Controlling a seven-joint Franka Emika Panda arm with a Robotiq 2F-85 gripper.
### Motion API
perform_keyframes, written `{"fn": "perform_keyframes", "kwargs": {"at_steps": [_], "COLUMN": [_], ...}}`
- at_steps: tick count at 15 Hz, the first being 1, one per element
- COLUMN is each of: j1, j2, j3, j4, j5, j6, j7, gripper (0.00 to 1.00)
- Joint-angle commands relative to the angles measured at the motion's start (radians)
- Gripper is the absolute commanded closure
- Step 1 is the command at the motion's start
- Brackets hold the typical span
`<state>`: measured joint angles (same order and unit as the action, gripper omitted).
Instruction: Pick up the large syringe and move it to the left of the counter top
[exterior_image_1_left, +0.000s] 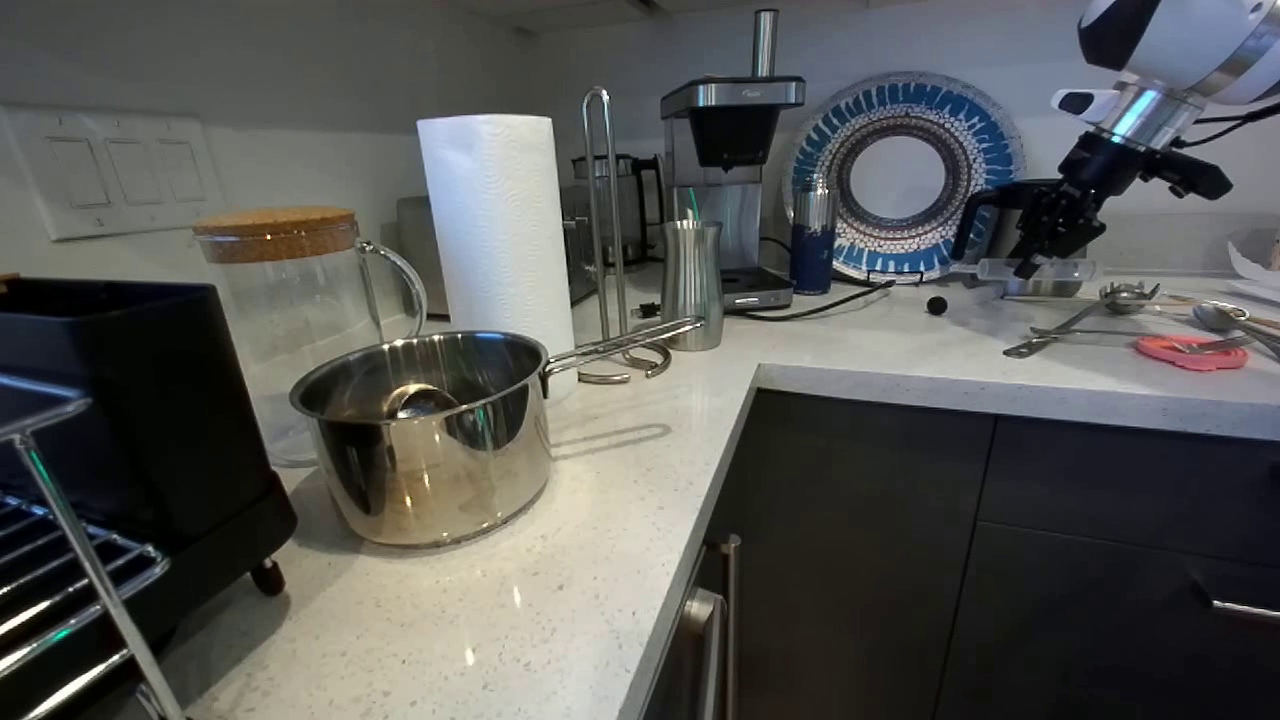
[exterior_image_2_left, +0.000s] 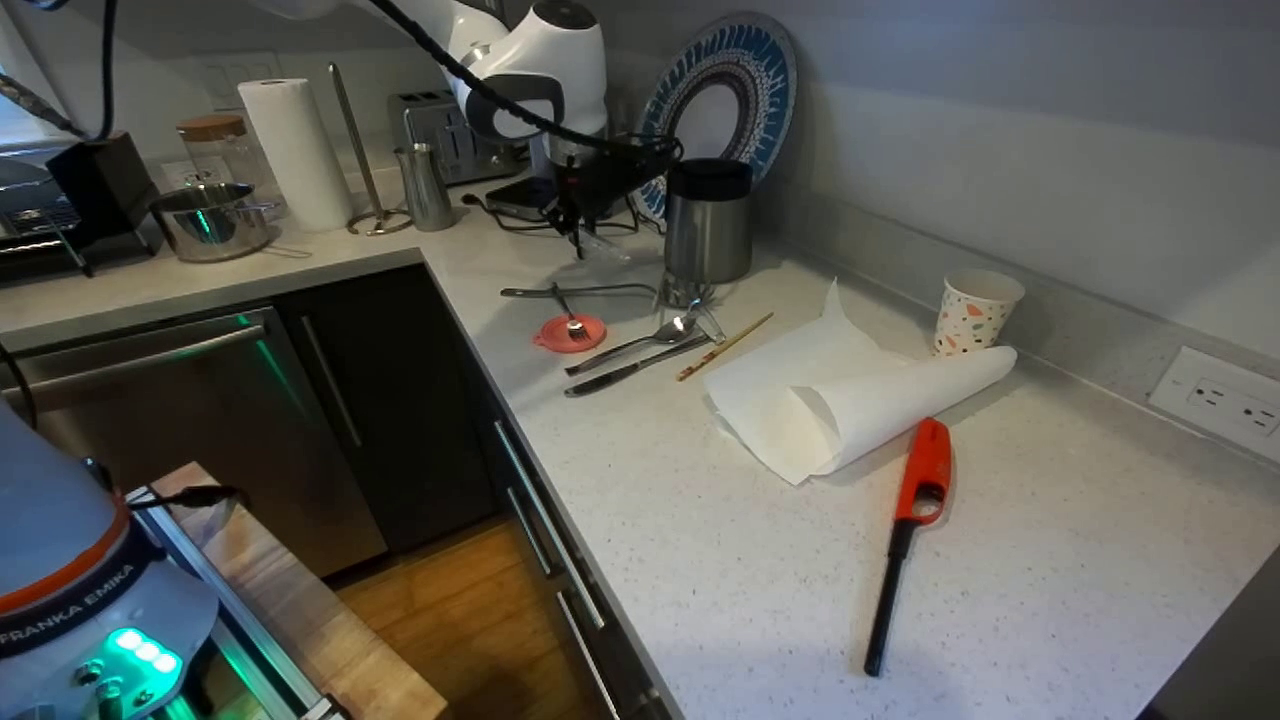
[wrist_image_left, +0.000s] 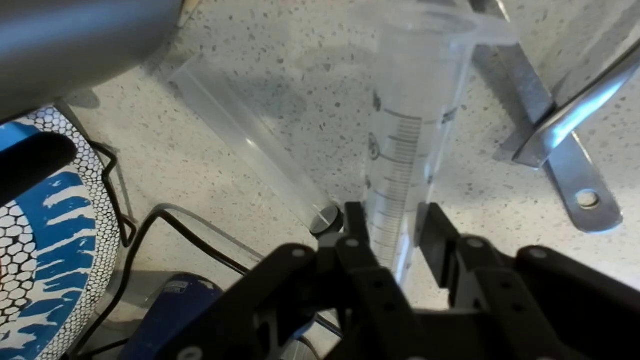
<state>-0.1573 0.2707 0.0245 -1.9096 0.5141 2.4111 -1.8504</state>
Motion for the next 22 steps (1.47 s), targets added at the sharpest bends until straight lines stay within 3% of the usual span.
{"fn": "perform_keyframes", "kwargs": {"at_steps": [1,8,22], "j1": [-0.013,-0.019,-0.110], "j2": [0.019,0.094,0.205], "j3": [0.014,0.051,0.142], "j4": [0.017,0.062,0.141], "j5": [-0.005,-0.032,0.080], "j6": [-0.013,0.029,0.037], "j7": [-0.017,-0.242,-0.654], "gripper": [0.92,0.92,0.92]}}
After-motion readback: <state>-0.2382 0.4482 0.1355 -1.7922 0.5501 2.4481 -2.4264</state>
